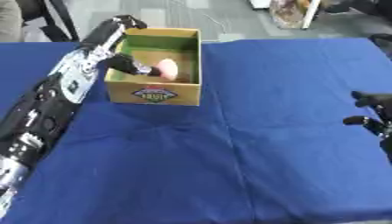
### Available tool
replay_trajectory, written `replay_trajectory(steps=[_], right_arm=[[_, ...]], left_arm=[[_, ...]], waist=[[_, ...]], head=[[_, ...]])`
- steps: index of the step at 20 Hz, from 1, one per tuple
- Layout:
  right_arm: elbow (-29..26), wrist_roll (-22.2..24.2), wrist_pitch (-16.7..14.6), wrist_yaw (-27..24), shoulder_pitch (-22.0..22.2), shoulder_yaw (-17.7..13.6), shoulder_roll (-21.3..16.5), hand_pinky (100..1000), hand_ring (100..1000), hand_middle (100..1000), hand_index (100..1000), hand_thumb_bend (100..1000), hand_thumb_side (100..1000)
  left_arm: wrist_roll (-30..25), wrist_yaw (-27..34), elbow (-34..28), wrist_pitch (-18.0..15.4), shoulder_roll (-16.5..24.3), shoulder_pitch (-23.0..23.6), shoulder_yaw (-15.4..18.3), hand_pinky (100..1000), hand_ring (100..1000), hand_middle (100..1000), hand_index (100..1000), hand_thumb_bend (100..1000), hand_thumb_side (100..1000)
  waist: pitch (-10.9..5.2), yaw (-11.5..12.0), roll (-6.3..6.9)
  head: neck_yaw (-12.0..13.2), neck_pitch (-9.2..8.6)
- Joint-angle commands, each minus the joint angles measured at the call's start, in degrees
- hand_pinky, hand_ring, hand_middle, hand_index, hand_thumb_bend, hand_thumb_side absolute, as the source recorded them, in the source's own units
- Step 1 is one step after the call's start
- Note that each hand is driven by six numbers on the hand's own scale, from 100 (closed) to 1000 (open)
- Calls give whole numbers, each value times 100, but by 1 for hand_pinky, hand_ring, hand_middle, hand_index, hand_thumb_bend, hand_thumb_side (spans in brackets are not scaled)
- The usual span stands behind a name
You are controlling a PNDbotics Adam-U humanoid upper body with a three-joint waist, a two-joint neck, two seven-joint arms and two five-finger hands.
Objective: Pick up objects on the table and place them in the box.
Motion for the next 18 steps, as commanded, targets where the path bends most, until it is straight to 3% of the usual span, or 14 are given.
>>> replay_trajectory(steps=[1,4,9,18], right_arm=[[-125,-158,-62,61,49,-203,-220,636,944,623,703,100,454],[-103,-328,-110,162,175,-366,-302,635,946,624,714,100,423],[-30,-587,-163,563,300,-536,-400,634,950,628,724,100,418],[27,-813,-186,696,413,-719,-395,633,948,625,721,100,442]], left_arm=[[35,992,-1015,313,304,239,144,660,849,687,795,717,501],[140,1672,-1836,585,262,726,322,645,846,673,786,647,484],[316,2308,-2952,792,29,1605,600,629,841,658,779,611,481],[661,2666,-3743,1029,-533,2480,1023,613,835,639,766,555,492]], waist=[[-79,91,7],[-81,278,5],[-66,521,-2],[-71,810,10]], head=[[-137,-60],[-269,-54],[-527,-39],[-567,-28]])
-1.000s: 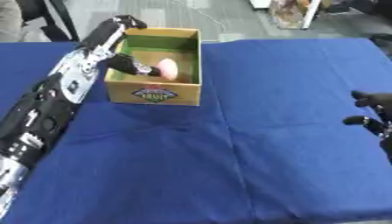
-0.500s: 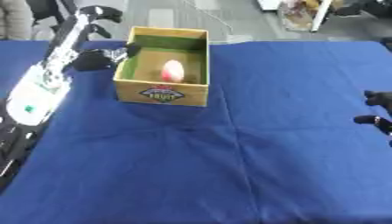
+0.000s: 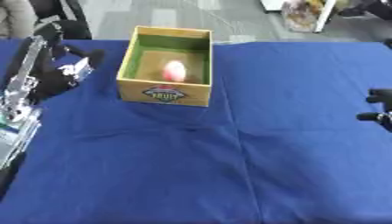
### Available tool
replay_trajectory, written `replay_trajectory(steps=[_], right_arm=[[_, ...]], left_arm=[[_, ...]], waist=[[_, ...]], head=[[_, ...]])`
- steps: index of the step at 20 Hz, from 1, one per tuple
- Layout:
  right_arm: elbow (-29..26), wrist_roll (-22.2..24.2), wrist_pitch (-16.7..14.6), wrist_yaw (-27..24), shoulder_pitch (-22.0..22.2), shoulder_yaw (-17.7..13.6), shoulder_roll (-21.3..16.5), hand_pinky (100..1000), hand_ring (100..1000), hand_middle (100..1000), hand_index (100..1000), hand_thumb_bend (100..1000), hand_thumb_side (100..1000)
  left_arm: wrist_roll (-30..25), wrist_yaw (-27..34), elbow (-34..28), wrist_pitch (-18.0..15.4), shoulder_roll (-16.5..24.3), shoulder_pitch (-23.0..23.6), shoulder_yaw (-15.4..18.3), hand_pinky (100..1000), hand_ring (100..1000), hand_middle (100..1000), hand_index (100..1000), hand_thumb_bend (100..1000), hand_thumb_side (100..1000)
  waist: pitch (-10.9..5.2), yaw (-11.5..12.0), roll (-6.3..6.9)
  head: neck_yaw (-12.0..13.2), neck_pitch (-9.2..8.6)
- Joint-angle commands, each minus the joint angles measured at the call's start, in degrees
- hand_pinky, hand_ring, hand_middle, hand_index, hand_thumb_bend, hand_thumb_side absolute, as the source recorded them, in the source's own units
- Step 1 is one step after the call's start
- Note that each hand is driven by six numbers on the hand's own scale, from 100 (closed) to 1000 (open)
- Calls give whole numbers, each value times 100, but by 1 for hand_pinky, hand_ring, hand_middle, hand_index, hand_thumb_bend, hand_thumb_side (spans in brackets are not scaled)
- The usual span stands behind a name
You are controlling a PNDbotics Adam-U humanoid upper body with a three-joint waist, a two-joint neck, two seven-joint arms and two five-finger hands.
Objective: Pick up objects on the table and place them in the box.
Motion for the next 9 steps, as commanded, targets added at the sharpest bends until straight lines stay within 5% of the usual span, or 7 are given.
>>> replay_trajectory(steps=[1,9], right_arm=[[-46,-67,1,56,-7,-103,-126,633,948,624,720,100,442],[-40,-167,1,103,87,-206,-93,633,948,623,718,100,447]], left_arm=[[116,80,-257,55,-71,103,198,612,835,638,765,551,493],[156,5,-273,110,-557,473,385,607,834,633,760,533,501]], waist=[[-68,21,12],[-72,64,4]], head=[[-20,-23],[-12,1]])
